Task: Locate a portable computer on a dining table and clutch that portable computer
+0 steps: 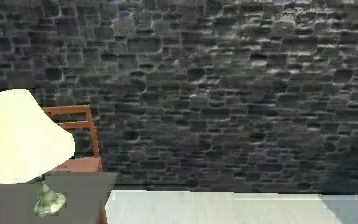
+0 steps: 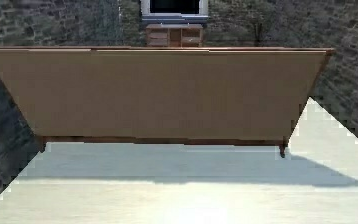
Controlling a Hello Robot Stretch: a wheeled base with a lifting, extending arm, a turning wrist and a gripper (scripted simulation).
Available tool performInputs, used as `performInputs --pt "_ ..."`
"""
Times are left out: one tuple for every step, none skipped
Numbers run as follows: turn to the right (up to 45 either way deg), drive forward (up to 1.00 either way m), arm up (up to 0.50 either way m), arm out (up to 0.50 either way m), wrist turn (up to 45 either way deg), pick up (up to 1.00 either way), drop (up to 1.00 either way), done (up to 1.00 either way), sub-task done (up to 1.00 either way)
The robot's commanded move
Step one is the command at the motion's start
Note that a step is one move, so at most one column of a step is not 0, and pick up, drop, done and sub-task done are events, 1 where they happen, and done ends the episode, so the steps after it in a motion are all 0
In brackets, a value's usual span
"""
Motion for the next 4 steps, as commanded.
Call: performInputs --pt "0.0 0.30 0.00 0.00 0.0 0.00 0.00 0.00 0.00" --pt "45.0 0.00 0.00 0.00 0.0 0.00 0.00 0.00 0.00" --pt "45.0 0.00 0.00 0.00 0.0 0.00 0.00 0.00 0.00" --pt "42.0 0.00 0.00 0.00 0.0 0.00 0.00 0.00 0.00"
